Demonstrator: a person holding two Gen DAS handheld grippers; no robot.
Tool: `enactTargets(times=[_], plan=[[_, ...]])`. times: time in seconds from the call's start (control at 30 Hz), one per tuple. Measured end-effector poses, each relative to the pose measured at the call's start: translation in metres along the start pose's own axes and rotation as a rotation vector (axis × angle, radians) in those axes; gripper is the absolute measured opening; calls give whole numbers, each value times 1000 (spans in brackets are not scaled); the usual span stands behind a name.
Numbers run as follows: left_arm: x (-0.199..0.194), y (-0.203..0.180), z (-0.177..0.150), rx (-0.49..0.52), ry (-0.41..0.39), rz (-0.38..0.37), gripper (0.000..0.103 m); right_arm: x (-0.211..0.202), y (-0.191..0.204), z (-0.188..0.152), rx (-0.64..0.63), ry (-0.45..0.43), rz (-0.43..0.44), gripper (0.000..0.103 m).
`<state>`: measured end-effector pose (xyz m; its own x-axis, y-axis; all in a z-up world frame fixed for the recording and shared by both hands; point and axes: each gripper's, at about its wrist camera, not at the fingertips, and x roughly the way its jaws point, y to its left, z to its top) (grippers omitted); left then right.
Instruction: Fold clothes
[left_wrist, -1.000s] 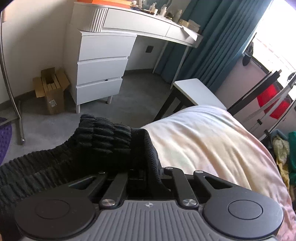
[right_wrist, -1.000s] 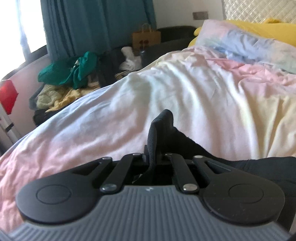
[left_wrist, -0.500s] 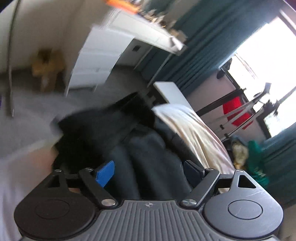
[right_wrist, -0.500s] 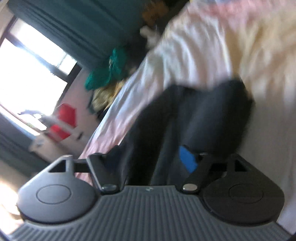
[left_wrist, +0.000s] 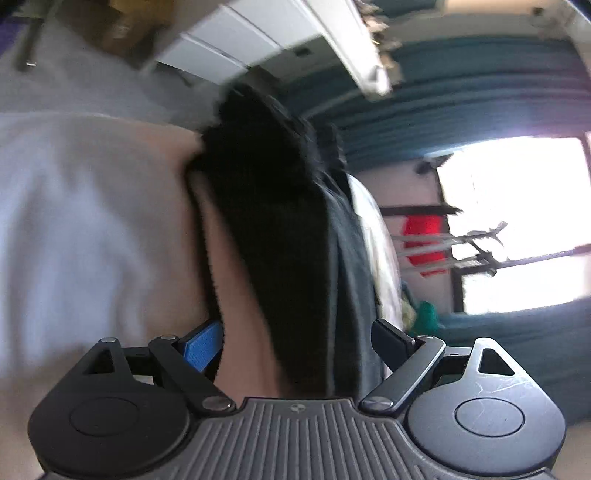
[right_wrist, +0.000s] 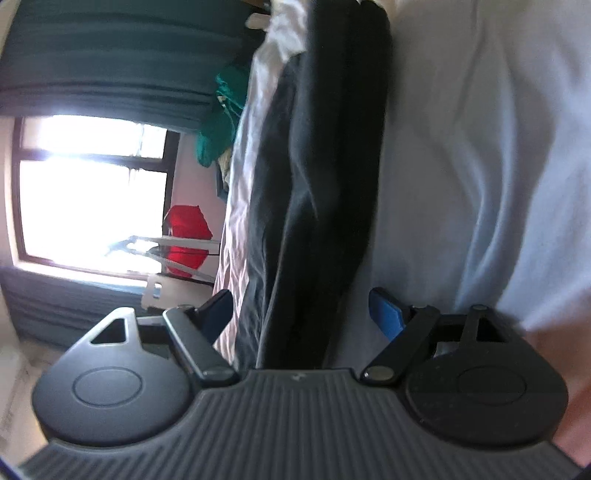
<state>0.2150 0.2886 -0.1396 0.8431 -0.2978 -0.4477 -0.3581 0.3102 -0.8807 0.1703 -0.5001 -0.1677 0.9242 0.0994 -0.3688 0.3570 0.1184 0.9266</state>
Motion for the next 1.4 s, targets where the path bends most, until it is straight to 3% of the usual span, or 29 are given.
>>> enactTargets(times=[0.23,0.37,0.47,0.57,0.6,0.63,0.7,0.8,1.07,1.4], plan=[[45,-14,1,131,-68,32,89,46,9,22,-39,-29,2,82],[58,-10,8,84,-142,72,83,56,4,32,3,-119,38,82],[60,-17,4,135,-183,129,69,58,3,32,-8,-191,40,77],[57,-26,-1,202,-222,160,44,60,3,30,-26,-264,39,48],[57,-28,-1,205,-228,155,37,61,4,29,-42,-278,18,29],[57,-30,-1,208,-233,150,32,62,5,29,-57,-286,-8,21],[54,-36,1,201,-240,134,22,61,8,26,-75,-301,-32,16],[50,-53,0,194,-245,102,16,55,22,22,-115,-317,-54,13],[-15,-62,-2,205,-219,0,14,-7,29,16,-46,-286,10,11],[-130,-22,-13,81,-205,16,14,-97,14,8,38,-215,-38,11]])
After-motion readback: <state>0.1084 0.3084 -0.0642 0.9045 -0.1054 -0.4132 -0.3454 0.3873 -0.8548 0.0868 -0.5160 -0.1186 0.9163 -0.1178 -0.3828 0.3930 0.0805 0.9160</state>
